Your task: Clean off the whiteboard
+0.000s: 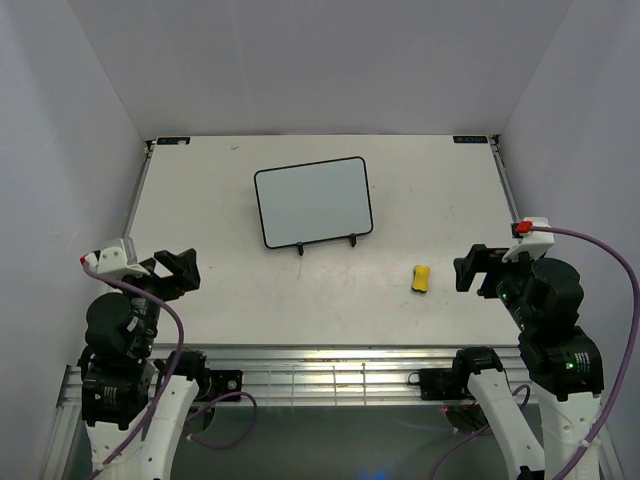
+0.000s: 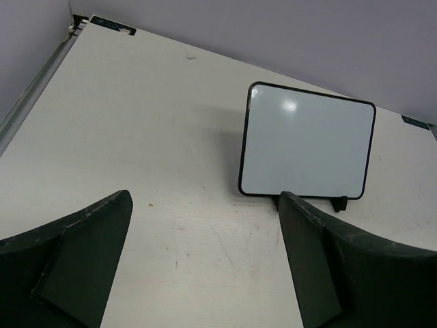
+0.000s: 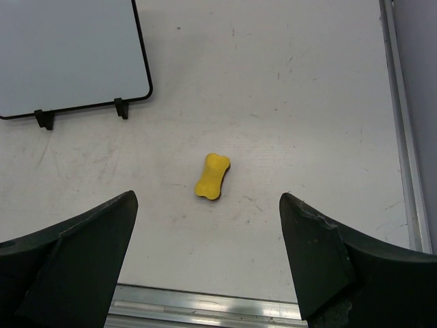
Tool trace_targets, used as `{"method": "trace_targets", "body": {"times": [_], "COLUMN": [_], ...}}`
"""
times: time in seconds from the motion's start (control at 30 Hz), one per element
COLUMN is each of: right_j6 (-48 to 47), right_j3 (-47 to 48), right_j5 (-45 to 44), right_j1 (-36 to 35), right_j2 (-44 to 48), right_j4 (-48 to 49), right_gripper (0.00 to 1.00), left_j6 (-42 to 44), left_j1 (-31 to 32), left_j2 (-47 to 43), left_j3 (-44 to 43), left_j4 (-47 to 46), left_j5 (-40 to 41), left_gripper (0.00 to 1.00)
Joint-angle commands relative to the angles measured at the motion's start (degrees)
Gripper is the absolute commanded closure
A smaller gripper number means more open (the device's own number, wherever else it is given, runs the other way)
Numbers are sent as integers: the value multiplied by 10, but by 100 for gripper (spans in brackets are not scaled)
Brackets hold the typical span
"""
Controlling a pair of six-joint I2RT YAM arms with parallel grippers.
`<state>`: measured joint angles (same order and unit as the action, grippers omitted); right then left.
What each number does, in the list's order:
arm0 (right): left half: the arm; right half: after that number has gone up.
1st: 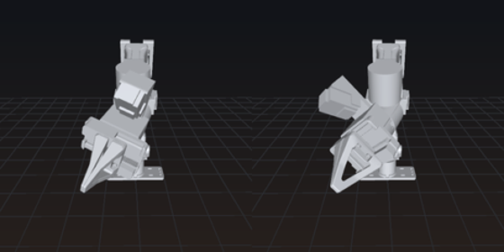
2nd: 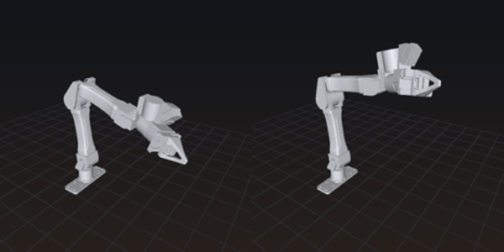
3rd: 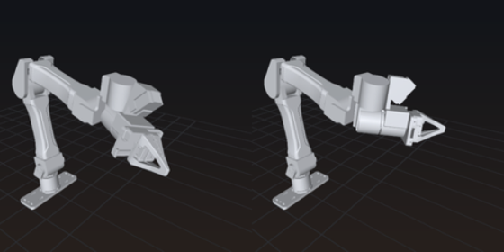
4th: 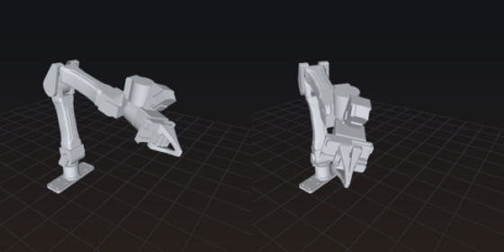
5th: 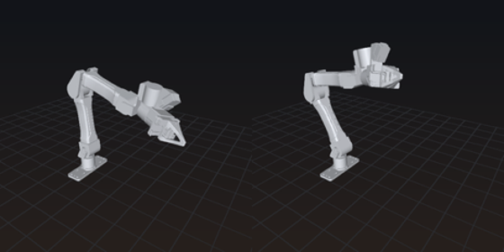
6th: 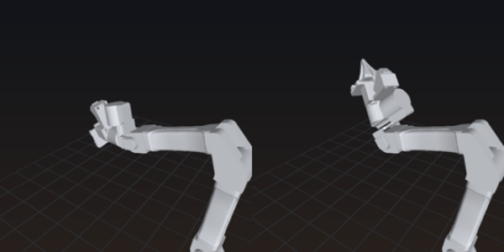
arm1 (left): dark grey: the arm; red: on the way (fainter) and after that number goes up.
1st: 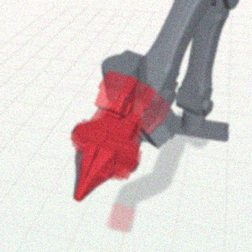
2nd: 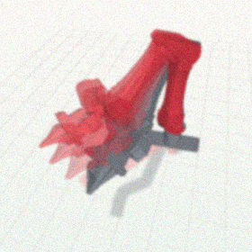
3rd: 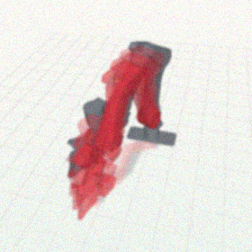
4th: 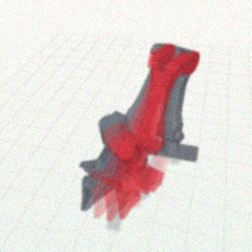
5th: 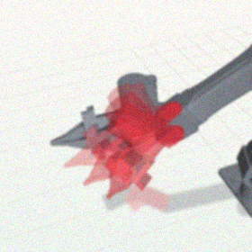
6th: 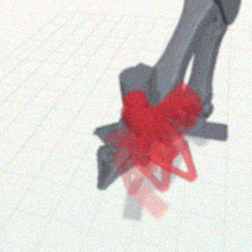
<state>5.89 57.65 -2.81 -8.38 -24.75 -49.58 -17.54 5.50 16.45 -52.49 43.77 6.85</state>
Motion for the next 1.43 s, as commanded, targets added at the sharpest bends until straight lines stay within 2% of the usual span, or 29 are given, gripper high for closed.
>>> {"method": "trace_targets", "body": {"times": [0.0,0.27,0.6,0.97,1.03,1.4], "right_j6": [-4,8,8,6,4,2], "right_j3": [4,-18,-29,-32,-33,-39], "right_j5": [6,22,20,22,44,51], "right_j1": [-2,-2,-2,-2,-3,-2], "right_j2": [-8,-17,-20,-24,-23,-26], "right_j4": [26,58,74,84,88,97], "right_gripper": [10,10,10,10,10,10], "left_j6": [9,10,17,20,24,38], "left_j1": [3,3,3,2,2,3], "left_j2": [-11,8,13,16,18,24], "left_j3": [-11,-8,-6,-1,-7,-3], "left_j4": [7,11,4,-52,-53,-52], "left_j5": [23,45,25,-80,-105,-25], "left_gripper": [2,2,2,2,2,2]}}
